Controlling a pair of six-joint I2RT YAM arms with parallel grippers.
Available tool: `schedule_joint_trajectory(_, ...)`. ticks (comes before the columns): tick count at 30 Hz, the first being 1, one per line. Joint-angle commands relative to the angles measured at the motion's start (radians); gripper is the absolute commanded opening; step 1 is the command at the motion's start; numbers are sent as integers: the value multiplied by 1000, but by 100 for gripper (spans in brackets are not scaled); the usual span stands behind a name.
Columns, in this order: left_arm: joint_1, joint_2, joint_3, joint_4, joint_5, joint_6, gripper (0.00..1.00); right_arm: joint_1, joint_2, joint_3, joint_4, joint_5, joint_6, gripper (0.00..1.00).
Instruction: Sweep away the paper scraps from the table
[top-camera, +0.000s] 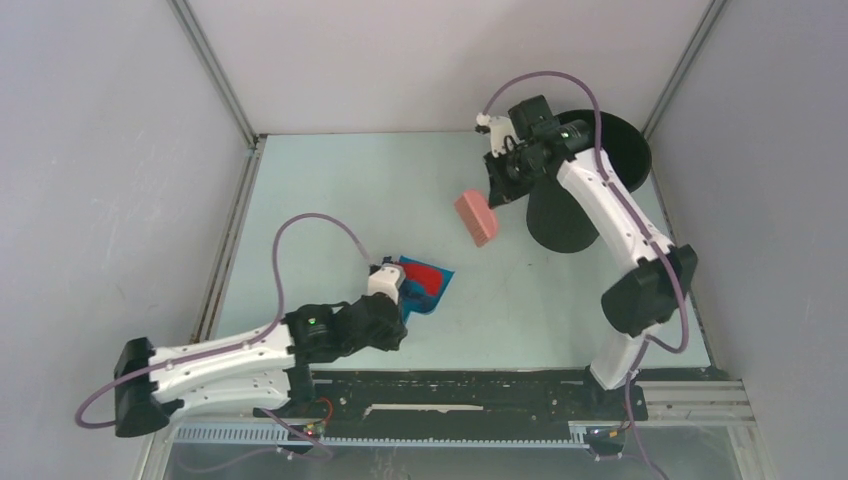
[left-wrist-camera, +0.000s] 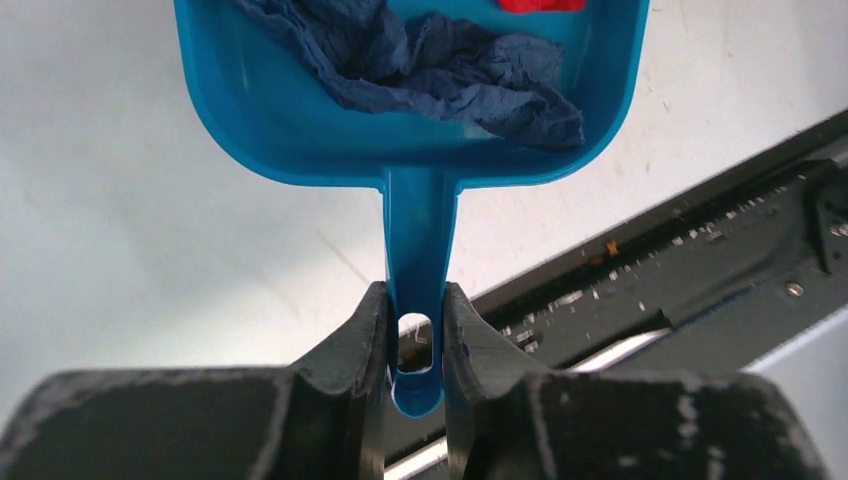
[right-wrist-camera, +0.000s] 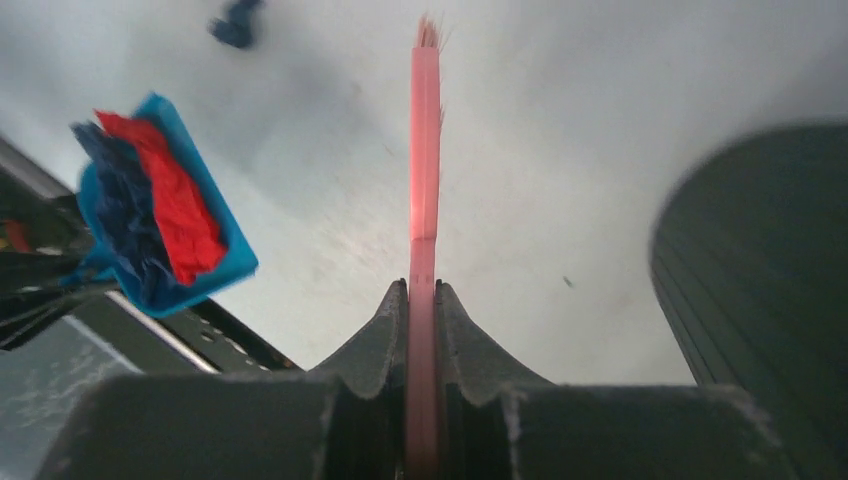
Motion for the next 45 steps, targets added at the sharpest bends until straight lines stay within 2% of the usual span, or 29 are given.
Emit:
schedule_joint_trajectory(1,-51,-156,-19,-241,-60,-205,0,7,147,154,60,-330,46,0)
schedule_joint_trajectory(5,-95,-259,-30,-357,-70,-305,0,24,342,243,177,-736,220,0)
schedule_joint_trajectory(7,-114,-301,-30,-413,-76,-339,0,48,440,286,240,-880,340,0)
schedule_joint_trajectory(9,-125,-319,-20,-469,-94,-355,0,85,507,314,296,-917,426,0)
schedule_joint_trajectory(11,-127,-324,-6,-513,-108,-357,0,125,541,303,360,-873,513,0)
schedule_joint_trajectory(14,-127,-318,13,-544,-118,-354,0,178,580,288,381,-691,684,0)
schedule_joint_trajectory(19,-128,-278,16,-549,-114,-339,0,196,589,206,392,-569,800,0)
schedule_joint_trajectory(22,-128,-250,17,-557,-113,-328,0,175,524,74,422,-490,835,0)
schedule_joint_trajectory(25,-128,-232,19,-557,-108,-322,0,131,389,-150,501,-467,902,0)
schedule_joint_trajectory(29,-128,-209,29,-557,-107,-313,0,61,189,-393,558,-390,875,0)
schedule_joint_trajectory(31,-128,-200,36,-556,-107,-305,0,27,102,-486,576,-418,857,0)
schedule_joint_trajectory(35,-128,-169,46,-549,-106,-280,0,-21,-43,-550,610,-529,801,0)
schedule_joint_trajectory(38,-127,-138,50,-533,-104,-254,0,-69,-133,-517,615,-585,740,0)
schedule_joint_trajectory(40,-128,-108,52,-500,-85,-218,0,-104,-133,-432,547,-601,641,0)
schedule_joint_trajectory(45,-126,-14,80,-401,21,-148,0,-99,-31,-123,303,-443,345,0)
